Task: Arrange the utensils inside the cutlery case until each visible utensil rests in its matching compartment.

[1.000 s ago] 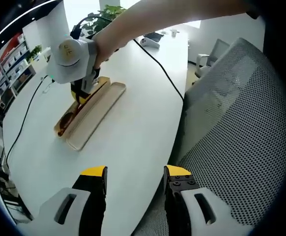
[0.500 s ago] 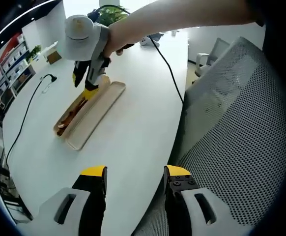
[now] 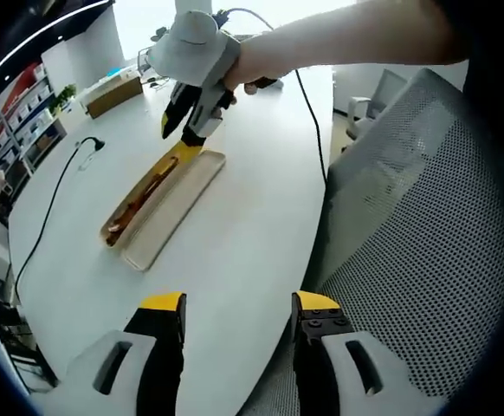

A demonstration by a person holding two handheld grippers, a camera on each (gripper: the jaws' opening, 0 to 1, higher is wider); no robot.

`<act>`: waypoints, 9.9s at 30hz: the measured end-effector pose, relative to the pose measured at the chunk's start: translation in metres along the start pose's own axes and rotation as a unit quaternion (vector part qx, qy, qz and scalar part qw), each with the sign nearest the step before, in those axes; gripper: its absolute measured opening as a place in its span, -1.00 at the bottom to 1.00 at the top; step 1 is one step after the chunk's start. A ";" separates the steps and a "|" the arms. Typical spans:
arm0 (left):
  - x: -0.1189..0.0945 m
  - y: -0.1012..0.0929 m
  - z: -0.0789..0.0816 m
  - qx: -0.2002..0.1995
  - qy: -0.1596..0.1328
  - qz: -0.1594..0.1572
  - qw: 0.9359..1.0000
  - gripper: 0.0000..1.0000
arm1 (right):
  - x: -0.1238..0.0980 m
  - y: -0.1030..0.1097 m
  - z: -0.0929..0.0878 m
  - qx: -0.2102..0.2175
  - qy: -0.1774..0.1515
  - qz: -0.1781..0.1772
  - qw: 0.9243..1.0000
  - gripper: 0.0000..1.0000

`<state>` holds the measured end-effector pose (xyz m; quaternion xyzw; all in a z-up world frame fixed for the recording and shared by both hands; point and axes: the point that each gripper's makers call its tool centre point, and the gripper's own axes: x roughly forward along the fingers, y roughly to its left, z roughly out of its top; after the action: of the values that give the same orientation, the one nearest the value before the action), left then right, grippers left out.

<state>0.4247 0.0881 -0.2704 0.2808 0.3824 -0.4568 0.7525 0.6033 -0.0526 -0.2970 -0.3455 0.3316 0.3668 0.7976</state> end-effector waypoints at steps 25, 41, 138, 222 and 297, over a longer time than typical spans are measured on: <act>0.004 0.001 -0.009 -0.008 0.014 0.002 1.000 0.21 | -0.016 0.026 -0.062 0.119 0.014 0.053 0.991 -0.05; -0.030 0.044 0.034 -0.032 -0.103 0.063 0.992 0.61 | -0.010 0.039 -0.064 0.071 0.001 0.104 0.992 0.11; 0.097 0.101 0.002 0.239 -0.079 0.009 0.968 -0.10 | -0.022 0.109 -0.047 0.198 0.119 0.400 0.887 -0.32; 0.058 0.042 0.042 -0.254 -0.117 -0.267 0.922 -0.92 | -0.018 0.063 -0.009 -0.284 -0.032 0.072 0.956 0.10; 0.082 0.210 0.065 -0.561 -0.243 -0.221 0.760 -0.81 | 0.064 0.010 0.032 -0.192 0.025 0.205 0.960 -0.18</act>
<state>0.6581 0.0887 -0.2873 -0.4042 0.4260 -0.3669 0.7215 0.6364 0.0002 -0.3330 -0.4257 0.3380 0.5704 0.6158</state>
